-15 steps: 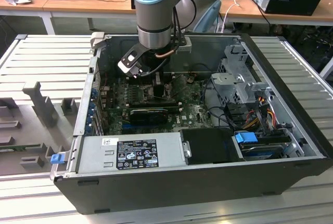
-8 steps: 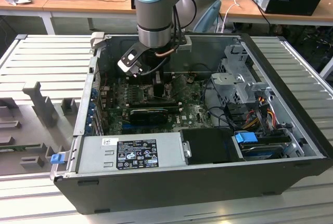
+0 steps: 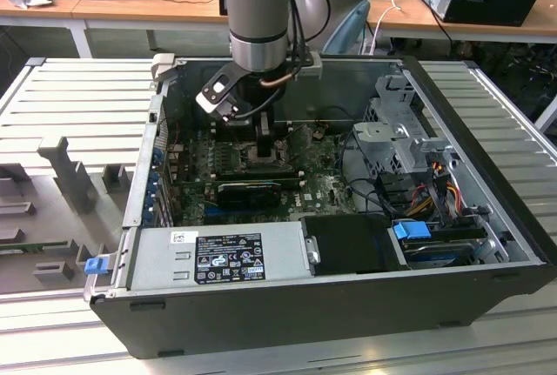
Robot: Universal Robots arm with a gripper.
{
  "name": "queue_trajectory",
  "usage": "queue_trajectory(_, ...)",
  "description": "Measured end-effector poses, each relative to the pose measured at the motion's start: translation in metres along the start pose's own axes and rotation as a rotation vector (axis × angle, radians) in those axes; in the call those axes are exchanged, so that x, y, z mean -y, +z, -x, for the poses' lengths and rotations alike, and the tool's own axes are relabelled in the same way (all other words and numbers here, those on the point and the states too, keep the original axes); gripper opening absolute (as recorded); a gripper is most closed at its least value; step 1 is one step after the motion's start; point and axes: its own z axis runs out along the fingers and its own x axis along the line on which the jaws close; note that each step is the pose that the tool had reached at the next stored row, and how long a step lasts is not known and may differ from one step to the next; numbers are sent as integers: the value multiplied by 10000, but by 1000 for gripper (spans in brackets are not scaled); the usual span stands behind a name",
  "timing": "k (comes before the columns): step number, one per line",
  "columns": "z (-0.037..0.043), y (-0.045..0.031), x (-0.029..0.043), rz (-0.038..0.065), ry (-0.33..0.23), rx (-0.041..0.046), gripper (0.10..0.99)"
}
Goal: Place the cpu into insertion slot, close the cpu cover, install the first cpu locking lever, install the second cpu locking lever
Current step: 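Place the cpu into insertion slot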
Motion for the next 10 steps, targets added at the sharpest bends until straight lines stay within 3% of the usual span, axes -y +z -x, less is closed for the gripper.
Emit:
queue_trajectory(1, 0, -8, 0, 0, 0, 1, 275)
queue_trajectory(4, -1, -30, -2, -1, 0, 3, 106)
queue_trajectory(10, -3, -70, -6, 1, 0, 0, 106)
